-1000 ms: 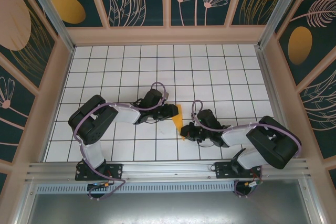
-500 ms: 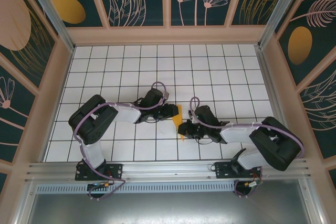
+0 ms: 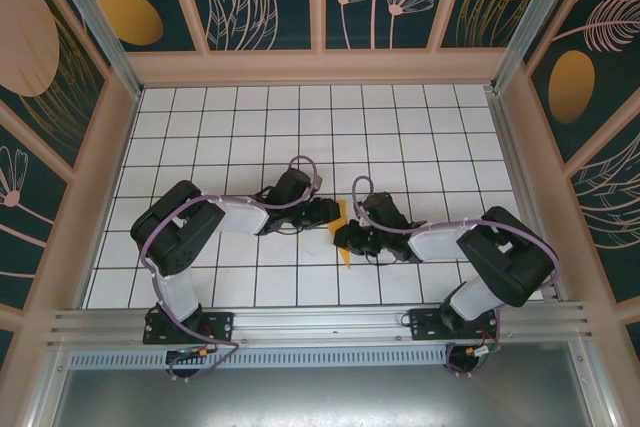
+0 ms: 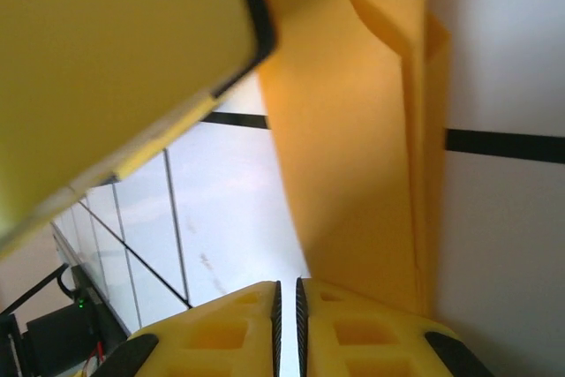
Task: Fold a paper plane with a square sheet of paper (pick it up from the middle)
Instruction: Fold the wing for the fifth time at the center of the table.
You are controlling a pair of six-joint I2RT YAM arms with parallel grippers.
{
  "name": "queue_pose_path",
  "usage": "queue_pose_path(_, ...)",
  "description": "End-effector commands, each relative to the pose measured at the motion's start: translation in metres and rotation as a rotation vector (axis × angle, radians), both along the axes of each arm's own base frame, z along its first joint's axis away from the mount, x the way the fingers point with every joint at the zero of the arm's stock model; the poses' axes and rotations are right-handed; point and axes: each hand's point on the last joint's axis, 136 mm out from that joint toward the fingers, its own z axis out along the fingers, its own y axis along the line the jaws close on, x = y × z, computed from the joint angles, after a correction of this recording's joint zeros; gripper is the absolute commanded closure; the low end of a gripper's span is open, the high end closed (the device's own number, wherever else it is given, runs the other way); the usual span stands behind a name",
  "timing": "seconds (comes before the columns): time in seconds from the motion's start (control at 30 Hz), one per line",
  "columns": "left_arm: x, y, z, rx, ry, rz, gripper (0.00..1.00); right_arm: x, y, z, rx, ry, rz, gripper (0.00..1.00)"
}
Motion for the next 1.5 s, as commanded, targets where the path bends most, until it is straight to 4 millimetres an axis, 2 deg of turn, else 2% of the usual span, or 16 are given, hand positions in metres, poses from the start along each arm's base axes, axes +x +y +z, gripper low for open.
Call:
queue_pose_path(0.0,-0.018,0.027,-0.047,0.165,0.079,0.013,0.57,-0.008,-0.007,-0.017,-0.014,0.040,-0.007,0.88)
queue_pose_path(0.2,-0.010,0.021,-0.030,0.145,0.025,-0.007,0.55,-0.025,-0.021,-0.041,-0.070,0.103,0.000,1.00)
queue_pose_path(0.43,0.001,0.012,-0.004,0.118,-0.049,-0.025,0.52,-0.029,-0.023,-0.049,-0.087,0.127,0.015,1.00)
queue_pose_path(0.5,0.004,0.010,0.007,0.097,-0.078,-0.024,0.52,-0.030,-0.023,-0.050,-0.086,0.132,0.011,1.00)
queue_pose_path(0.67,0.004,0.005,0.051,-0.026,-0.187,-0.025,0.48,-0.030,-0.025,-0.051,-0.078,0.136,0.003,1.00)
queue_pose_path(0.77,0.001,0.005,0.059,-0.056,-0.213,-0.039,0.46,-0.030,-0.024,-0.051,-0.073,0.139,0.004,1.00)
queue_pose_path(0.9,-0.004,0.002,0.059,-0.083,-0.206,-0.059,0.46,-0.029,-0.025,-0.052,-0.077,0.143,-0.001,1.00)
queue_pose_path(1.03,-0.006,-0.001,0.046,-0.083,-0.178,-0.075,0.46,-0.029,-0.025,-0.052,-0.076,0.144,-0.002,1.00)
queue_pose_path(1.07,-0.004,-0.003,0.048,-0.092,-0.184,-0.075,0.46,-0.029,-0.025,-0.052,-0.077,0.144,-0.002,1.00)
queue_pose_path(1.1,-0.005,-0.004,0.039,-0.082,-0.167,-0.077,0.46,-0.029,-0.025,-0.052,-0.078,0.146,-0.002,1.00)
queue_pose_path(1.23,-0.003,-0.009,0.036,-0.099,-0.160,-0.089,0.46,-0.030,-0.025,-0.053,-0.080,0.152,0.002,1.00)
queue_pose_path(1.47,0.005,-0.003,0.015,-0.016,-0.148,-0.051,0.46,-0.032,-0.027,-0.055,-0.084,0.159,0.003,1.00)
